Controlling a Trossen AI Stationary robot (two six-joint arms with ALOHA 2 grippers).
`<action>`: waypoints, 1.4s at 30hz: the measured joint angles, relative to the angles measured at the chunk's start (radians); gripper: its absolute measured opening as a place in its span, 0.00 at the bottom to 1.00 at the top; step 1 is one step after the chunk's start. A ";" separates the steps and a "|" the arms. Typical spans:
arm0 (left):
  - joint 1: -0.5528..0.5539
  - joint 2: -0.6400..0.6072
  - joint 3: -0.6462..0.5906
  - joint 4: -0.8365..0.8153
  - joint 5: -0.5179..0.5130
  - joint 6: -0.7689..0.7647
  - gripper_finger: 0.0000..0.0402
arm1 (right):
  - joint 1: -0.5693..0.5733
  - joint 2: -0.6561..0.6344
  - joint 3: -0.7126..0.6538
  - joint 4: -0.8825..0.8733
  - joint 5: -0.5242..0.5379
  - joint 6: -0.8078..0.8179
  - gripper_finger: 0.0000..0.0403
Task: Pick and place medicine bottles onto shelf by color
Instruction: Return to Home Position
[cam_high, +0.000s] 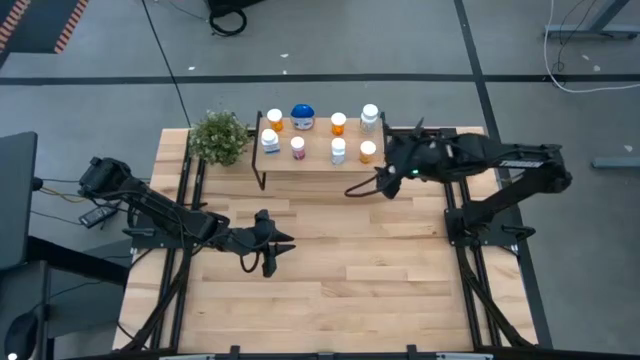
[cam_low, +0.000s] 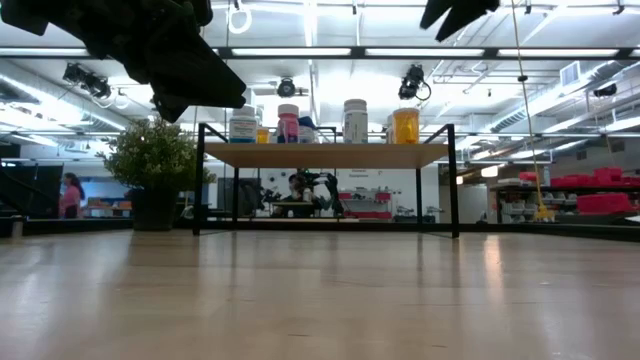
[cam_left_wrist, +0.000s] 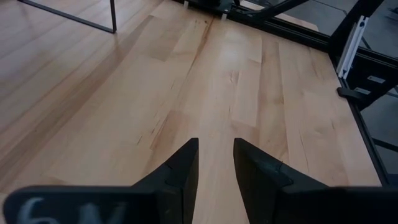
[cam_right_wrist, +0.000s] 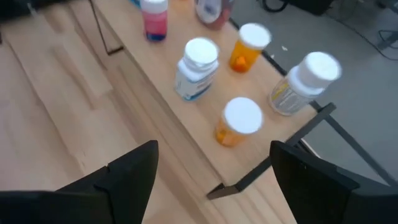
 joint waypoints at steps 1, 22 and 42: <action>0.000 0.000 0.000 0.000 0.000 0.000 0.27 | 0.007 -0.014 0.000 -0.005 0.010 0.012 0.79; 0.003 0.000 0.000 0.009 -0.039 0.000 0.27 | 0.307 -0.383 -0.543 0.200 0.195 0.228 0.79; -0.015 -0.356 -0.002 0.001 -0.285 0.296 0.02 | 0.653 -0.722 -0.915 0.293 0.465 0.312 0.70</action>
